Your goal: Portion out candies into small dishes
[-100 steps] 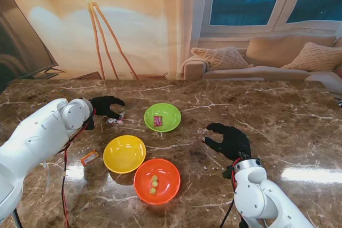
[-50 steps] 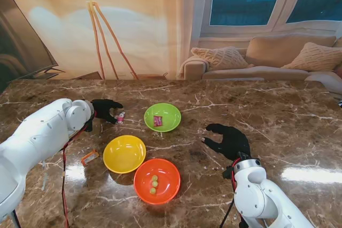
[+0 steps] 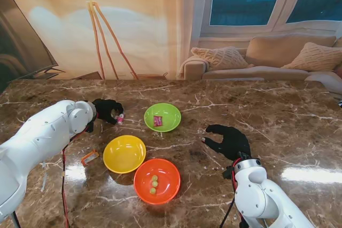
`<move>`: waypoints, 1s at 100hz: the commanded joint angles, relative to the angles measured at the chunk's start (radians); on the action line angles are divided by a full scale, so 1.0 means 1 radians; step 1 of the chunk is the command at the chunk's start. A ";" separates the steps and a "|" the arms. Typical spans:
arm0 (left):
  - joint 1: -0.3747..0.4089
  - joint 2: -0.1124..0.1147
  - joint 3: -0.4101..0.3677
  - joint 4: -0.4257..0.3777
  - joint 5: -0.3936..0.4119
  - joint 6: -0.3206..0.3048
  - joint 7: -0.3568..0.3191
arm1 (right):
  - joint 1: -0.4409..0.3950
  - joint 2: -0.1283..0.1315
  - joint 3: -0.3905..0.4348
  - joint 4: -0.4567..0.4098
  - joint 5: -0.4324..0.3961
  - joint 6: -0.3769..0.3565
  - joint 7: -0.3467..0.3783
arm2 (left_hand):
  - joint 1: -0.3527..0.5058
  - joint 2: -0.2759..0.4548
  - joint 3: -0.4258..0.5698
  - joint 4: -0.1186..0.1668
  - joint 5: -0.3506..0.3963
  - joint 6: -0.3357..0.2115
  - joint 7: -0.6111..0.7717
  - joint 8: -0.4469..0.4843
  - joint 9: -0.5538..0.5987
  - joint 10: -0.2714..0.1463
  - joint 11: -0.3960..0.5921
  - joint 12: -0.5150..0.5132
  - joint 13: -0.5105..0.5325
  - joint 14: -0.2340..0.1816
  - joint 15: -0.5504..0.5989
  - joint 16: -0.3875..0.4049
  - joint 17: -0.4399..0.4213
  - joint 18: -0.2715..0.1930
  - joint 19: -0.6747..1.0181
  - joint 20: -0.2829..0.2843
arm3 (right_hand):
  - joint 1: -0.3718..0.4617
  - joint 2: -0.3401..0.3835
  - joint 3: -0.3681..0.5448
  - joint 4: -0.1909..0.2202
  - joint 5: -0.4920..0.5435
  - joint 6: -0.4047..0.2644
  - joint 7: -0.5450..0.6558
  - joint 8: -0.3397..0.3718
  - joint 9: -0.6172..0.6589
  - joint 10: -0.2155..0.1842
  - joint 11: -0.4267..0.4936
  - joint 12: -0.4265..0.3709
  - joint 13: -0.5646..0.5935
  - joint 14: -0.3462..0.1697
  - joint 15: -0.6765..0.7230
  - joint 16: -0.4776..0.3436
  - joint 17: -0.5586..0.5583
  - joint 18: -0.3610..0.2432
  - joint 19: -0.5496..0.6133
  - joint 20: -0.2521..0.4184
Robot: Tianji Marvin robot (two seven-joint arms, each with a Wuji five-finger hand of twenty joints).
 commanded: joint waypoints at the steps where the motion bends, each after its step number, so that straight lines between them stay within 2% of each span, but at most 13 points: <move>1: 0.049 0.000 0.006 0.008 0.006 0.006 -0.028 | -0.010 -0.001 0.002 0.002 0.005 0.000 0.016 | 0.029 -0.040 0.036 -0.029 0.060 -0.043 0.123 0.078 0.047 -0.022 -0.011 -0.043 0.068 -0.031 0.097 0.029 0.008 0.013 0.035 0.021 | -0.039 0.012 0.020 0.010 0.016 -0.025 0.014 0.012 0.010 0.001 0.005 0.011 0.033 0.010 0.001 0.017 0.004 -0.001 0.022 0.023; 7: 0.055 0.004 0.003 0.002 0.008 0.010 -0.031 | -0.010 -0.002 0.003 0.002 0.008 -0.002 0.015 | 0.056 -0.053 0.025 -0.044 0.073 -0.066 0.170 0.132 0.052 -0.018 -0.062 -0.140 0.093 -0.035 0.098 0.019 0.030 0.013 0.056 0.029 | -0.039 0.012 0.020 0.010 0.019 -0.026 0.017 0.013 0.011 0.001 0.005 0.011 0.035 0.011 0.002 0.018 0.005 -0.003 0.022 0.024; 15: 0.062 0.004 -0.001 0.002 0.003 0.009 -0.038 | -0.009 -0.002 0.003 0.003 0.011 -0.004 0.015 | 0.103 -0.072 0.011 -0.051 0.098 -0.099 0.222 0.173 0.096 -0.020 -0.073 -0.205 0.169 -0.039 0.128 0.024 0.085 0.007 0.105 0.043 | -0.039 0.011 0.021 0.010 0.022 -0.027 0.019 0.014 0.012 0.000 0.005 0.011 0.036 0.009 0.003 0.018 0.006 -0.003 0.022 0.024; 30: 0.069 -0.001 -0.007 0.012 -0.010 0.008 -0.042 | -0.009 -0.002 0.003 0.003 0.015 -0.007 0.017 | 0.166 -0.103 0.027 -0.052 0.147 -0.141 0.310 0.218 0.199 -0.015 -0.033 -0.234 0.307 -0.041 0.198 0.050 0.192 -0.006 0.189 0.049 | -0.039 0.011 0.021 0.010 0.022 -0.028 0.020 0.015 0.012 0.002 0.005 0.011 0.037 0.010 0.003 0.018 0.009 -0.007 0.021 0.025; 43: 0.077 -0.004 -0.021 0.015 -0.021 0.009 -0.046 | -0.009 -0.002 0.004 0.003 0.015 -0.007 0.016 | 0.195 -0.119 0.065 -0.055 0.221 -0.181 0.401 0.277 0.350 -0.017 0.033 -0.221 0.445 -0.047 0.266 0.071 0.315 0.010 0.293 0.057 | -0.039 0.010 0.021 0.010 0.021 -0.028 0.020 0.016 0.014 0.002 0.006 0.012 0.039 0.010 0.005 0.018 0.011 -0.010 0.021 0.025; 47: 0.080 -0.005 -0.027 0.017 -0.025 0.009 -0.045 | -0.009 -0.003 0.004 0.003 0.016 -0.007 0.015 | 0.195 -0.125 0.086 -0.055 0.244 -0.188 0.418 0.290 0.419 -0.019 0.065 -0.208 0.501 -0.047 0.293 0.079 0.366 0.015 0.332 0.059 | -0.039 0.011 0.021 0.010 0.021 -0.028 0.020 0.016 0.014 0.002 0.006 0.012 0.040 0.010 0.005 0.018 0.012 -0.011 0.021 0.025; 50: 0.081 -0.007 -0.032 0.018 -0.029 0.009 -0.046 | -0.009 -0.003 0.004 0.003 0.017 -0.007 0.014 | 0.193 -0.129 0.101 -0.060 0.254 -0.188 0.419 0.296 0.479 -0.022 0.055 -0.106 0.540 -0.042 0.292 0.126 0.400 0.021 0.366 0.043 | -0.039 0.011 0.021 0.009 0.020 -0.028 0.020 0.015 0.013 0.003 0.005 0.012 0.040 0.009 0.005 0.018 0.013 -0.012 0.022 0.025; 53: 0.083 -0.007 -0.034 0.018 -0.031 0.010 -0.047 | -0.009 -0.003 0.004 0.003 0.018 -0.007 0.014 | 0.194 -0.134 0.114 -0.057 0.264 -0.191 0.425 0.303 0.529 -0.027 0.037 -0.047 0.569 -0.041 0.293 0.153 0.428 0.022 0.388 0.039 | -0.038 0.010 0.022 0.010 0.019 -0.029 0.019 0.015 0.014 0.003 0.005 0.012 0.041 0.009 0.006 0.018 0.013 -0.012 0.022 0.024; 59: 0.085 -0.007 -0.038 0.018 -0.031 0.010 -0.045 | -0.009 -0.003 0.003 0.003 0.019 -0.007 0.014 | 0.249 -0.152 0.053 -0.043 0.285 -0.201 0.434 0.316 0.673 -0.041 -0.058 0.086 0.644 -0.045 0.306 0.181 0.491 0.032 0.432 0.034 | -0.039 0.010 0.021 0.009 0.020 -0.029 0.019 0.015 0.016 0.002 0.006 0.012 0.041 0.008 0.006 0.018 0.014 -0.012 0.022 0.024; 64: 0.089 -0.007 -0.043 0.017 -0.032 0.011 -0.043 | -0.009 -0.003 0.003 0.003 0.019 -0.007 0.015 | 0.263 -0.162 0.054 -0.030 0.304 -0.212 0.447 0.326 0.743 -0.058 -0.040 0.154 0.695 -0.051 0.329 0.189 0.536 0.038 0.457 0.035 | -0.038 0.010 0.022 0.010 0.019 -0.030 0.019 0.015 0.016 0.003 0.006 0.012 0.043 0.009 0.007 0.018 0.015 -0.013 0.022 0.024; 85: 0.102 0.003 -0.071 -0.001 -0.033 0.015 -0.053 | -0.009 -0.003 0.003 0.004 0.022 -0.009 0.015 | 0.231 -0.203 0.162 0.009 0.323 -0.219 0.456 0.352 0.779 -0.079 -0.037 0.228 0.746 -0.053 0.349 0.217 0.574 0.034 0.464 0.011 | -0.038 0.010 0.022 0.009 0.022 -0.029 0.020 0.016 0.020 0.003 0.008 0.013 0.045 0.010 0.008 0.018 0.018 -0.015 0.024 0.022; 100: 0.130 0.017 -0.134 -0.046 -0.026 0.042 -0.056 | -0.010 -0.003 0.004 0.003 0.022 -0.011 0.017 | 0.222 -0.210 0.214 0.025 0.318 -0.214 0.459 0.367 0.777 -0.090 -0.041 0.262 0.753 -0.046 0.350 0.234 0.575 0.040 0.462 0.006 | -0.039 0.011 0.022 0.010 0.022 -0.030 0.020 0.016 0.021 0.003 0.008 0.013 0.046 0.009 0.009 0.018 0.019 -0.015 0.025 0.021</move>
